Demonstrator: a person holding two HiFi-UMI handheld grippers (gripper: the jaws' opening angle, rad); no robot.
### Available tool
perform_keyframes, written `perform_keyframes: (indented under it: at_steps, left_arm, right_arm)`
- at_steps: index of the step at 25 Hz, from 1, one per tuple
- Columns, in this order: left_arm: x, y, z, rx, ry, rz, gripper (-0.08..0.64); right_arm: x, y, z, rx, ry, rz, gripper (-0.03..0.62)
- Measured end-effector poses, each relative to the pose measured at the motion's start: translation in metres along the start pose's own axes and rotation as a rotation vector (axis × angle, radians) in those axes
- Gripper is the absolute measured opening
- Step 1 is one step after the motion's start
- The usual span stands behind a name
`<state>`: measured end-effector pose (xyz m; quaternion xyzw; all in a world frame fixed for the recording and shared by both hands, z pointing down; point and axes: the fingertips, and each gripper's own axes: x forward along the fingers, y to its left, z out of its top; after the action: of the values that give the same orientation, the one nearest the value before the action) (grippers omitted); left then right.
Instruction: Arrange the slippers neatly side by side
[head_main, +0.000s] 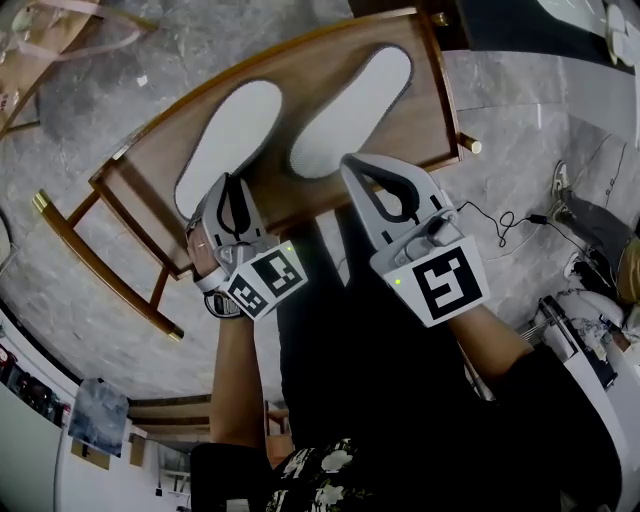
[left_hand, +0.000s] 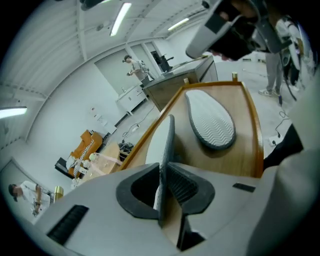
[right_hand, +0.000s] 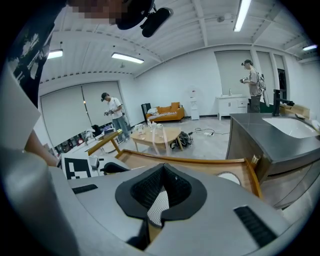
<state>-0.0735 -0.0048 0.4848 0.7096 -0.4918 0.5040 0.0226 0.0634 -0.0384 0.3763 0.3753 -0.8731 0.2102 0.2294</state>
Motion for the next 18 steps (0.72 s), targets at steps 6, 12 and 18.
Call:
perform_keyframes:
  at_steps: [6, 12, 18]
  left_arm:
    - [-0.015, 0.012, 0.016, -0.077, -0.017, -0.001, 0.029]
    - [-0.023, 0.022, 0.027, -0.142, -0.026, -0.007, 0.029]
    - [-0.031, 0.037, 0.031, -0.307, -0.026, -0.033, 0.029]
  right_arm:
    - [0.002, 0.005, 0.007, -0.022, -0.002, 0.026, -0.005]
    - [0.004, 0.009, 0.016, -0.033, -0.004, 0.041, -0.005]
    - [0.01, 0.011, 0.019, -0.039, -0.004, 0.054, -0.005]
